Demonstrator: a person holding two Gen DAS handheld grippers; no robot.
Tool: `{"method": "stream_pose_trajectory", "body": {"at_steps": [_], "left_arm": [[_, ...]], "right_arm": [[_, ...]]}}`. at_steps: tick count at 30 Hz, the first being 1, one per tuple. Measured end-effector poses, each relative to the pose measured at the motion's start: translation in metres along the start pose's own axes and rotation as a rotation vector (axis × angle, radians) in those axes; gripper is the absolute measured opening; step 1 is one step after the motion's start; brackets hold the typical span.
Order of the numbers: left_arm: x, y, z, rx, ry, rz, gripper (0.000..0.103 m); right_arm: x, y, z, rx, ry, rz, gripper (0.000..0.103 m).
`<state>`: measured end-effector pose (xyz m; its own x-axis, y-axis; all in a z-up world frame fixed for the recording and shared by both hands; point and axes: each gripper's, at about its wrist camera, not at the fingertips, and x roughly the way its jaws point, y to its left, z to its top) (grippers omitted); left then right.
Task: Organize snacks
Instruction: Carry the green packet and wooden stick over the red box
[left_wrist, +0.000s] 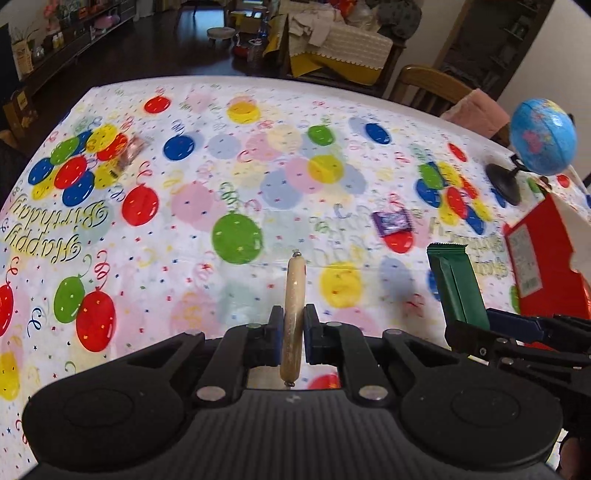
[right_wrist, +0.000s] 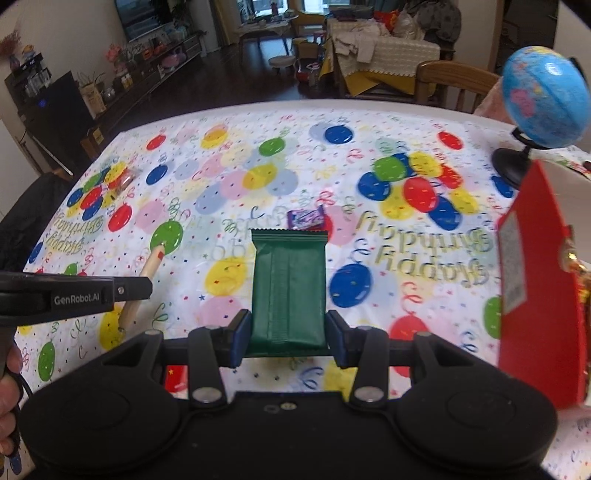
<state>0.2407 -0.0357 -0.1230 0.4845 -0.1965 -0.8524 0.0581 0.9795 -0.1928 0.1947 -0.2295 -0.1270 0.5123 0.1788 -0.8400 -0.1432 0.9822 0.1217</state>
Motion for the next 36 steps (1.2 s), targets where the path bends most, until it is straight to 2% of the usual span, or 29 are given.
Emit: {"method": "stream_pose_trajectory", "body": {"at_steps": [10,19,36], "left_arm": [[-0.032,-0.049,-0.007,0.078,-0.035,-0.010,0.010],[-0.057,-0.112,-0.016,0.148,-0.090,-0.034,0.010],[-0.063,-0.235,-0.016,0.265,-0.135,-0.095,0.010]], "right_arm": [[-0.051,-0.028,-0.012,0.032,-0.078,-0.027,0.042],[-0.095,-0.067,-0.026,0.065,-0.134,-0.056,0.042],[-0.143,-0.164,-0.044,0.161,-0.195,-0.151,0.042]]}}
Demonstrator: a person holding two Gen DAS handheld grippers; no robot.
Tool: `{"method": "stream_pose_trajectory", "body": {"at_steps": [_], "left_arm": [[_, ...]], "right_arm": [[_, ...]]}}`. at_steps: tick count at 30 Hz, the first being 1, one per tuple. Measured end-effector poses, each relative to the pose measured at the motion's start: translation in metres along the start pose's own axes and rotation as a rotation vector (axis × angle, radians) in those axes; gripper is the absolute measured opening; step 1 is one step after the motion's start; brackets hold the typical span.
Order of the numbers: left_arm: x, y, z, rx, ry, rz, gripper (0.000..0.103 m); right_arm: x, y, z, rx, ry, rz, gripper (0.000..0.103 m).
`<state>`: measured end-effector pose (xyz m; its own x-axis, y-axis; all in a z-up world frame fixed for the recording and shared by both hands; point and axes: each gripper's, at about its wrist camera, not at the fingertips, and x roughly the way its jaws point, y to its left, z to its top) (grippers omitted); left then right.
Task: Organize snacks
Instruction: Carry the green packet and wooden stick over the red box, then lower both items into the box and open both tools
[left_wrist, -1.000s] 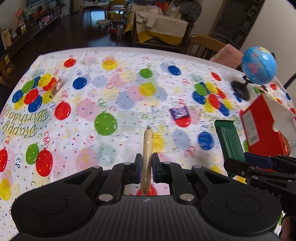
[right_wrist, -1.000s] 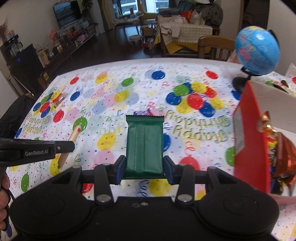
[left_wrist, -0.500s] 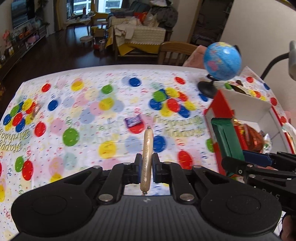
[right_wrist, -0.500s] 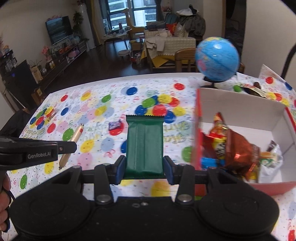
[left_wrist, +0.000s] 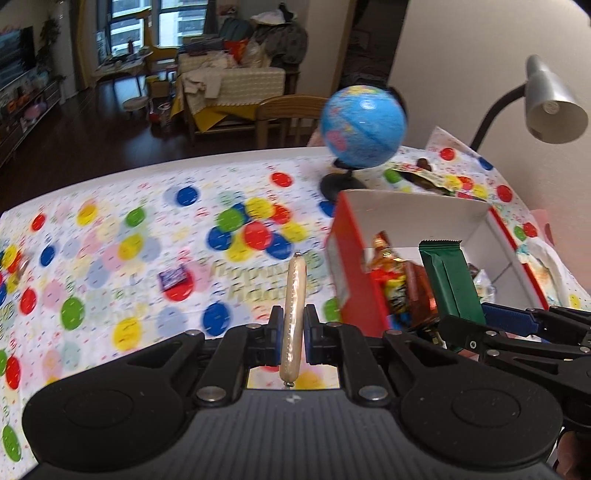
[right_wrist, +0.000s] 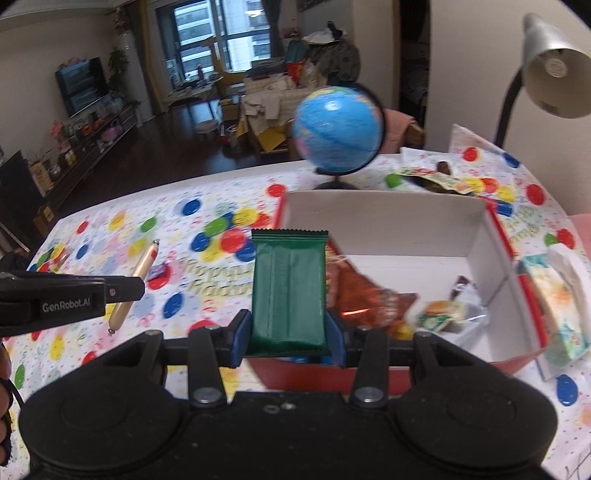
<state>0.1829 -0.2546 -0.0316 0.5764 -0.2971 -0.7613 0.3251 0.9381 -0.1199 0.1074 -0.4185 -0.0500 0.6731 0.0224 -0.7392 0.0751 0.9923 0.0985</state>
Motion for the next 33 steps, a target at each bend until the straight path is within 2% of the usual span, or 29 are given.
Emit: {"method": "stream_pose_trajectory", "body": {"at_steps": [14,20,26,33], "left_arm": [[0.034,-0.079,0.026,0.114,0.010,-0.083,0.010],[0.054,-0.107,0.033,0.170,0.022,-0.092,0.010],[0.081,-0.125,0.043,0.208,0.045,-0.102,0.010],[0.116,-0.135,0.055,0.234,0.089,-0.107,0.010]], "right_arm": [[-0.004,-0.071,0.004,0.057,-0.022,-0.108,0.042],[0.006,-0.100,0.002,0.077,-0.005,-0.159,0.042],[0.025,-0.124,0.001,0.091,0.028,-0.197,0.042],[0.049,-0.138,0.000,0.128,0.075,-0.203,0.042]]}}
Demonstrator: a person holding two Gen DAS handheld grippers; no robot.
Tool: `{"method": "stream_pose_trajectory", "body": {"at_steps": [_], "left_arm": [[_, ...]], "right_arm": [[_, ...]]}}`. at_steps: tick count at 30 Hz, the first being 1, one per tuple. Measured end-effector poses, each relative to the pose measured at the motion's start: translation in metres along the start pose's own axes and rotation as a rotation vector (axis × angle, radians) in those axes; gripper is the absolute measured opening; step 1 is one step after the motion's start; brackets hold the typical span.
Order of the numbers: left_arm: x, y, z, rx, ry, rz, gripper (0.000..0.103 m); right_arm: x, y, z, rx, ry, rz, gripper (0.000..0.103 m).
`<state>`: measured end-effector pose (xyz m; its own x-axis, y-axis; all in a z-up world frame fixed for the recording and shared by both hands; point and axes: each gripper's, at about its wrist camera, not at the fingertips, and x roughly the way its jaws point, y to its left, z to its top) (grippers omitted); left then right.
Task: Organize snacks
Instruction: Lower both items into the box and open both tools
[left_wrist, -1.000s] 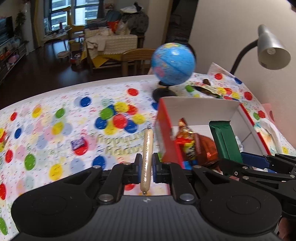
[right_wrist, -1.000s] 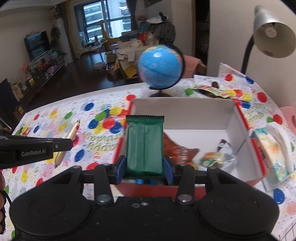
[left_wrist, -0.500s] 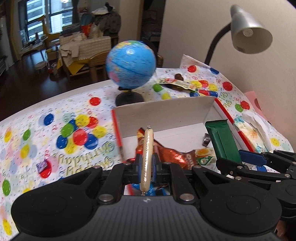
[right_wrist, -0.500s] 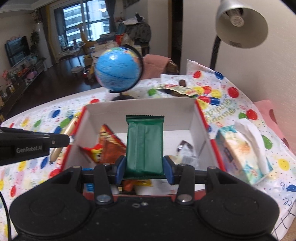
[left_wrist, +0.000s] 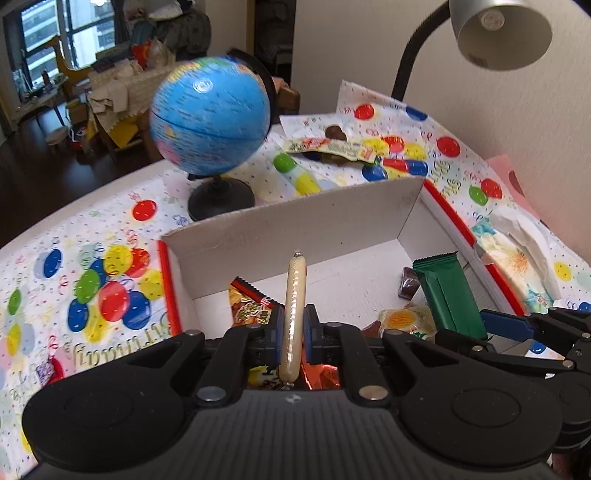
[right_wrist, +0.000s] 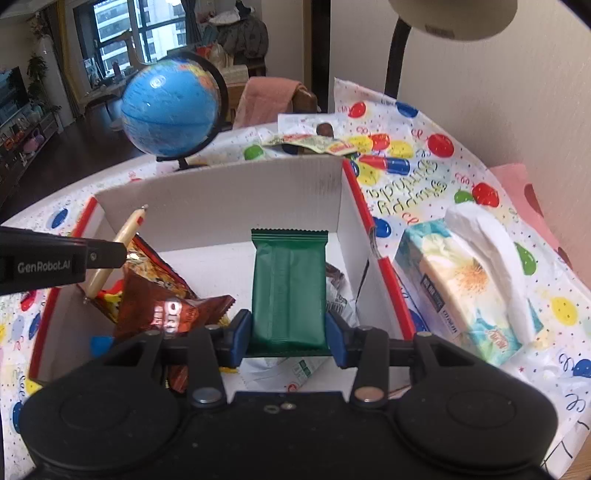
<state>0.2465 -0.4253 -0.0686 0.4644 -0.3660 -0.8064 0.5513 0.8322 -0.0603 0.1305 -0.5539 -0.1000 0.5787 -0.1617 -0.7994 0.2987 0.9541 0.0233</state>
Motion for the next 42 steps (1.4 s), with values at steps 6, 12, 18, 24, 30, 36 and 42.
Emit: {"method": "stream_pose_trajectory", "body": {"at_steps": [6,12,18,24,30,36,42], "left_arm": [[0.022,0.005,0.004,-0.003,0.036,0.000,0.010],[0.037,0.008,0.008,0.010,0.066,0.013,0.010],[0.042,0.010,0.007,0.007,0.084,0.015,0.010],[0.040,0.010,0.004,-0.009,0.095,0.002,0.011],[0.030,0.012,-0.001,-0.021,0.094,-0.010,0.011],[0.011,0.016,-0.006,-0.044,0.076,-0.031,0.019],[-0.013,0.019,-0.010,-0.064,0.041,-0.041,0.027]], "right_arm": [[0.019,0.003,-0.001,-0.014,0.038,-0.005,0.042],[0.031,0.007,-0.003,-0.015,0.067,-0.002,0.042],[0.037,0.009,-0.005,-0.017,0.092,-0.004,0.042],[0.034,0.011,-0.005,-0.022,0.093,0.000,0.043],[0.023,0.014,-0.005,-0.026,0.073,0.013,0.049],[0.004,0.017,-0.005,-0.032,0.042,0.027,0.056],[-0.019,0.022,-0.002,-0.046,-0.002,0.039,0.062]]}}
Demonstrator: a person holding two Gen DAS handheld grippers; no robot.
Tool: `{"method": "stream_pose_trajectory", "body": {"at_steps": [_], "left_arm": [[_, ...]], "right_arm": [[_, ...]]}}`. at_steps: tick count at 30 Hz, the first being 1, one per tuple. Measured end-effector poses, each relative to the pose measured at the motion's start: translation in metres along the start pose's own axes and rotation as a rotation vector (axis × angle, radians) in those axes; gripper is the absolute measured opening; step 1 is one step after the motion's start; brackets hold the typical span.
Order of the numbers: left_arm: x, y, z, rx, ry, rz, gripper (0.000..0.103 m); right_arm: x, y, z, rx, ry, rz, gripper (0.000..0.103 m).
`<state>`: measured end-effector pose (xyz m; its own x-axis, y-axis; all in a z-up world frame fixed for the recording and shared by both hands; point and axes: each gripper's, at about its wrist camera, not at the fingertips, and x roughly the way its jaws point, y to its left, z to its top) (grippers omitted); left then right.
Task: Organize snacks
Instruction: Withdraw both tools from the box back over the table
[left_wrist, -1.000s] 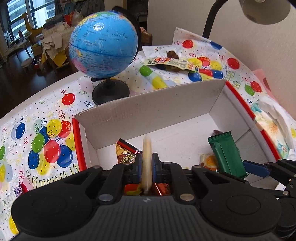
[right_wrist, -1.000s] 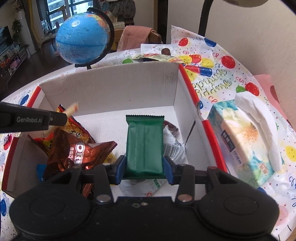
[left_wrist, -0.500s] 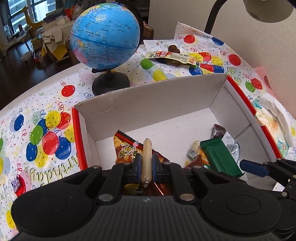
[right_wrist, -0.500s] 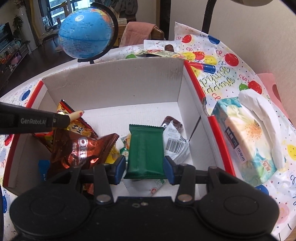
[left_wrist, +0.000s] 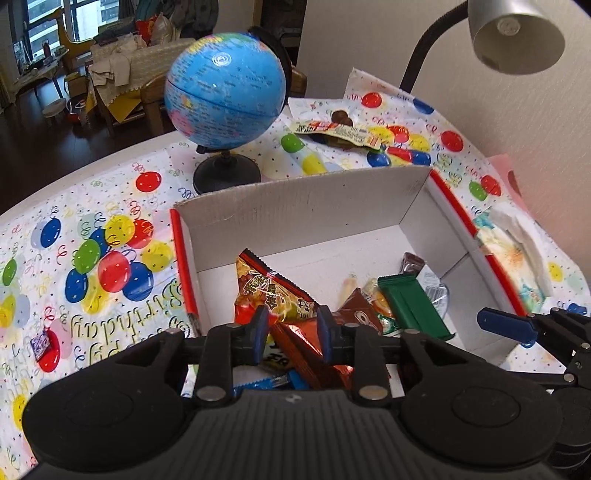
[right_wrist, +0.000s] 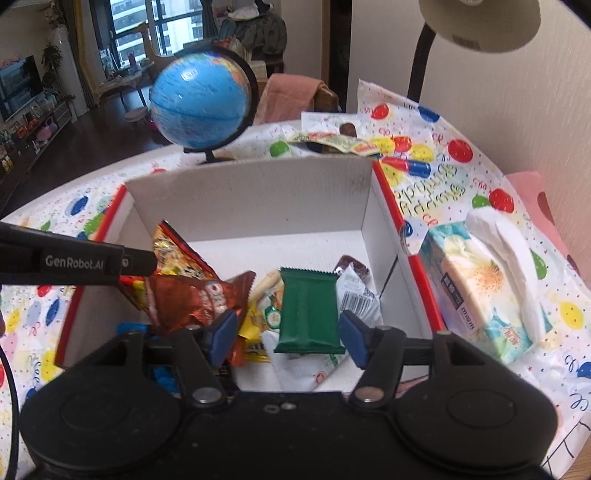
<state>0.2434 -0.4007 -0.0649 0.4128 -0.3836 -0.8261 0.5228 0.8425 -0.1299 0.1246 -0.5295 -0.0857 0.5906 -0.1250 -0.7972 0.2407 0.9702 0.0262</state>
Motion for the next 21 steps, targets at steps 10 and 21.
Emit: {"method": "stream_pose_trajectory", "body": {"at_steps": [10,21], "left_arm": [[-0.056,0.012,-0.016,-0.046,-0.113,0.005,0.073],[-0.114,0.048,-0.034,-0.102,-0.214,0.098,0.073]], "right_arm": [[-0.040,0.023,0.004,-0.047,-0.074,0.043,0.071],[-0.070,0.064,0.013,-0.107,-0.142,0.114,0.088]]}}
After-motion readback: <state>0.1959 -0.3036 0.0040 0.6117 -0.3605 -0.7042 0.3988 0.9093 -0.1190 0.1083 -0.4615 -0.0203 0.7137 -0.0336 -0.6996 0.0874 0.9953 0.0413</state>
